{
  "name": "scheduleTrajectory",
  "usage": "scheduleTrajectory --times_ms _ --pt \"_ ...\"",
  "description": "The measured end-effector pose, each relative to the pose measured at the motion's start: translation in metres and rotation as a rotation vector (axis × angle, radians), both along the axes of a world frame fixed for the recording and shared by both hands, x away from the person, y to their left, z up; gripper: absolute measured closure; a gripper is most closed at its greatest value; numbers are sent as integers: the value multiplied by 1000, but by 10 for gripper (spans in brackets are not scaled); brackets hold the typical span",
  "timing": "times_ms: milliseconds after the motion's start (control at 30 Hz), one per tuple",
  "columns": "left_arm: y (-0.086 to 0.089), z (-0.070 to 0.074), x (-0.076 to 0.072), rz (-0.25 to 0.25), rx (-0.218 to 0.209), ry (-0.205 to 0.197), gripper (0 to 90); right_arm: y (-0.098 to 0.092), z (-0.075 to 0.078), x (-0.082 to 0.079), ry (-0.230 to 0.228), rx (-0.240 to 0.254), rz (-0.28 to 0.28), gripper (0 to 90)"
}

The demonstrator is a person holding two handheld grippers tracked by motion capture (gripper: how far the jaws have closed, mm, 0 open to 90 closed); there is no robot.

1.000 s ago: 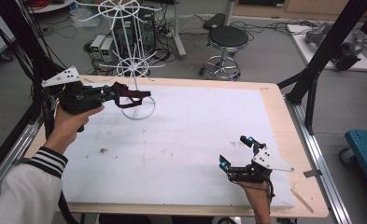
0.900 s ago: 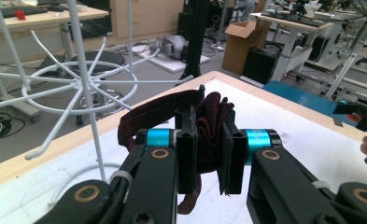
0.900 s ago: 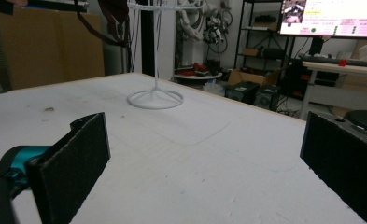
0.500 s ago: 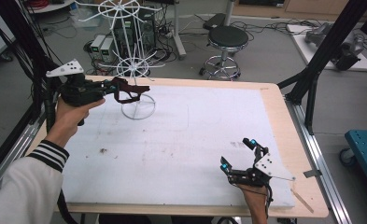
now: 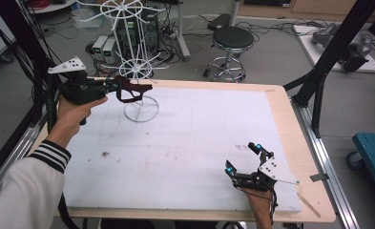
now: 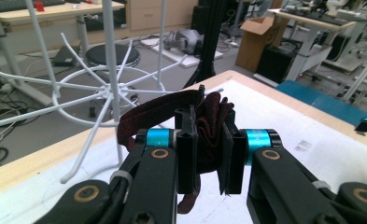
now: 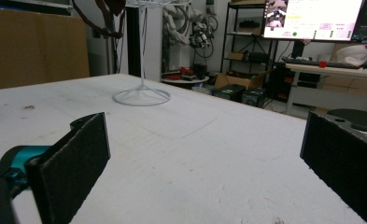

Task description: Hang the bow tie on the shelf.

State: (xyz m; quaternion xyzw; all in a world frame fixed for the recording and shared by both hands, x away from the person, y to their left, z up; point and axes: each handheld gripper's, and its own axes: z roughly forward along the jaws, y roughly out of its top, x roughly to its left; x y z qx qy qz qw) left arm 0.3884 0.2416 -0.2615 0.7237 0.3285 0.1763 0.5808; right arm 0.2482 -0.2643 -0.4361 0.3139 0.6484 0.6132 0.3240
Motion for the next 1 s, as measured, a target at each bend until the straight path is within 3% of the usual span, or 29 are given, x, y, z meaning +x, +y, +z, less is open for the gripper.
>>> scheduleTrajectory --times_ms 233,500,667,1000 --pt "-6 5 5 9 8 4 796 -1 -3 1 -1 4 -15 7" --pt "-15 10 13 32 49 28 796 -2 -11 3 17 2 -28 7" --pt "-19 10 19 42 77 43 796 -1 -12 3 28 4 -26 7" --pt "-26 4 25 67 83 59 791 -1 -12 3 31 3 -26 7"
